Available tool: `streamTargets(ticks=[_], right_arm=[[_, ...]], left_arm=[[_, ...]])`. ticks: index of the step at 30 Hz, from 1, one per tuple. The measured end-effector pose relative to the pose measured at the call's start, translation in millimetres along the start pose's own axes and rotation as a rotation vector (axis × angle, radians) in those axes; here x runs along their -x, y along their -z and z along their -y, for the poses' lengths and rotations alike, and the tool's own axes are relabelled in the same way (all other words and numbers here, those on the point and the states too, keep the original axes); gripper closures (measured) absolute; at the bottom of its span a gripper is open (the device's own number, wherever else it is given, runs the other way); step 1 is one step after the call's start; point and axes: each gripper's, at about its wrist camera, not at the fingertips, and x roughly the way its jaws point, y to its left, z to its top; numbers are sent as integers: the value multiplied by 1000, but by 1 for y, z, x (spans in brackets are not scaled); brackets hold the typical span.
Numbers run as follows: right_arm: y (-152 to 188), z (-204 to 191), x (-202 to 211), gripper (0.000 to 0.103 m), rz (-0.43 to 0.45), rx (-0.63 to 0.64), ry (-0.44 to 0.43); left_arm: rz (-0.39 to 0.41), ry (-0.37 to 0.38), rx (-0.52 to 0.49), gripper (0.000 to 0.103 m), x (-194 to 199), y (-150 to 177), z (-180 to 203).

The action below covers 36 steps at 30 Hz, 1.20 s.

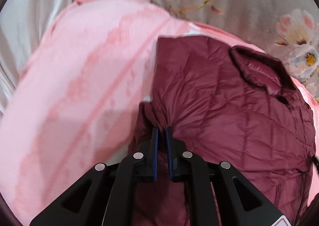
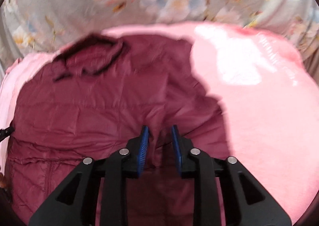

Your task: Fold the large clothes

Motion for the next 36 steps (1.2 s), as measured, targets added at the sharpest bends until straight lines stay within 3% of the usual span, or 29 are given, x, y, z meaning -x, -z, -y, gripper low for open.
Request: streamTargets(ticks=[3,6,11,14,19,24,36], right_arm=[[-18,-24,19,78,43,26,-80],[-26,-59,4,78,12,89,-146],[-11,-89,-33,78,-54,141,-133],[2,-89,-49,79,-88,137,-123],[10,-83,-55,80,-84,108,-150],[12,-89,-55,79,-71,149,-103],[12,-87,-58,78,-79,134,-124]], left_arm=[[16,73,11,93,21,-15,21],[11,135,-27,91,24,-24,60],[-62,74,-140,91,-19,-11,121],[-75,45,-150,91,-41,7,125],[20,18,-227,91,-42,27,128],[35,21,-221,91,-41,30,126],[33,-10,-243,91,-39,31,131]])
